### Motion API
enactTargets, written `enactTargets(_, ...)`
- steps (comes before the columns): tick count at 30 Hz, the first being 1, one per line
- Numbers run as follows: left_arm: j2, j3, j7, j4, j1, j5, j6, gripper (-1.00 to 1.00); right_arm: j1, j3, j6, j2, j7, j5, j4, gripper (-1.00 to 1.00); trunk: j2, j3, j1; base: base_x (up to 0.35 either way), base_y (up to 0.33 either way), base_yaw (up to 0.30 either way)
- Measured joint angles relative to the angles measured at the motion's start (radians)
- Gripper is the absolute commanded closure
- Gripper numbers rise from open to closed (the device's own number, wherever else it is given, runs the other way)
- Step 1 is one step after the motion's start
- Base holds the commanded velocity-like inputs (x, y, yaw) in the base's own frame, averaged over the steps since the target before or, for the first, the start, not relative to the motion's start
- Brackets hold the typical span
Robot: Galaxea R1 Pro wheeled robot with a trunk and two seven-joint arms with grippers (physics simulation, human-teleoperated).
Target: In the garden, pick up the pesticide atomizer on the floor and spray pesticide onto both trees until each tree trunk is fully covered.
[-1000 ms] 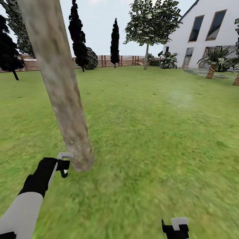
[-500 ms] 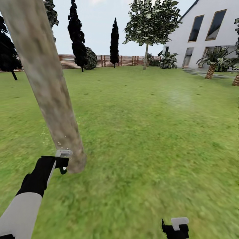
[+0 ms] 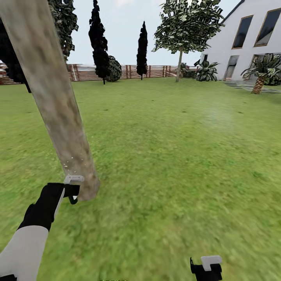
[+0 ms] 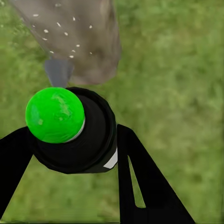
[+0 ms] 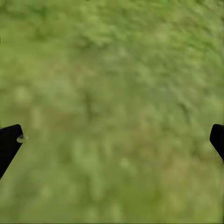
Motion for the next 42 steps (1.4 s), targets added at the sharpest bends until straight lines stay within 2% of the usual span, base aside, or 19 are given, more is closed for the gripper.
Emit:
enactTargets(2,0.006,0.001,0.000,0.000,0.000,-0.003,0.000,1.00,0.000,0.000,0.000,0.000,0.000,0.000,0.000,-1.00,0.000,0.000,0.000,0.000,-0.274,0.278)
enactTargets(3,0.025,0.001,0.000,0.001,0.002,-0.008,-0.001,1.00,0.000,0.000,0.000,0.000,0.000,0.000,0.000,-1.00,0.000,0.000,0.000,0.000,-0.274,0.278)
enactTargets(5,0.036,-0.001,0.000,0.003,0.004,0.000,0.000,1.00,0.000,0.000,0.000,0.000,0.000,0.000,0.000,-1.00,0.000,0.000,0.000,0.013,-0.274,0.278)
enactTargets(9,0.029,-0.014,0.001,0.009,0.006,0.003,0.000,1.00,0.000,0.000,0.000,0.000,0.000,0.000,0.000,-1.00,0.000,0.000,0.000,0.115,-0.268,0.187)
enactTargets(16,0.038,-0.012,0.013,0.011,0.005,0.002,0.000,1.00,0.000,0.000,0.000,0.001,0.001,0.000,0.000,-1.00,0.000,0.000,0.000,0.201,-0.228,0.007)
enactTargets(24,0.032,-0.013,0.014,0.014,0.006,0.001,0.000,1.00,0.000,0.001,0.000,0.001,0.001,0.000,0.000,-1.00,0.000,0.000,0.000,0.207,-0.224,0.049)
enactTargets(27,0.061,0.010,0.014,0.020,0.017,-0.006,-0.002,1.00,0.000,0.001,0.000,0.001,0.001,0.000,0.000,-1.00,0.000,0.000,0.000,0.204,-0.224,0.257)
enactTargets(28,0.089,0.028,0.014,0.026,0.030,-0.009,-0.004,1.00,0.000,0.001,0.000,0.001,0.000,0.000,0.000,-1.00,0.000,0.000,0.000,0.182,-0.227,0.275)
enactTargets(29,0.101,0.037,0.013,0.035,0.036,-0.005,-0.004,1.00,0.000,0.001,0.000,0.001,0.001,0.000,0.000,-1.00,0.000,0.000,0.000,0.170,-0.231,0.276)
enactTargets(30,0.103,0.039,0.013,0.044,0.038,0.003,-0.004,1.00,0.000,0.001,0.000,0.001,0.001,0.000,0.000,-1.00,0.000,0.000,0.000,0.165,-0.232,0.276)
enactTargets(32,0.099,0.037,0.014,0.052,0.039,0.006,-0.004,1.00,0.000,0.001,0.000,0.001,0.000,0.000,0.000,-1.00,0.000,0.000,0.000,0.160,-0.234,0.277)
enactTargets(33,0.085,0.036,0.014,0.054,0.040,0.014,-0.004,1.00,0.000,0.001,0.000,0.001,0.000,0.000,0.000,-1.00,0.000,0.000,0.000,0.158,-0.235,0.277)
enactTargets(35,0.041,0.036,0.014,0.055,0.040,0.014,-0.004,1.00,0.000,0.001,0.000,0.001,0.000,0.000,0.000,-1.00,0.000,0.000,0.000,0.157,-0.235,0.277)
enactTargets(37,0.026,0.035,0.014,0.055,0.040,0.007,-0.004,1.00,0.000,0.001,0.000,0.001,0.000,0.001,0.000,-1.00,0.000,0.000,0.000,0.157,-0.235,0.277)
enactTargets(39,0.022,0.034,0.014,0.055,0.040,0.002,-0.005,1.00,0.000,0.001,0.000,0.001,0.000,0.001,0.000,-1.00,0.000,0.000,0.000,0.157,-0.235,0.277)
enactTargets(42,0.033,0.040,0.013,0.056,0.040,0.000,-0.005,1.00,0.000,0.001,0.000,0.001,0.000,0.001,0.000,-1.00,0.000,0.000,0.000,0.157,-0.235,0.277)
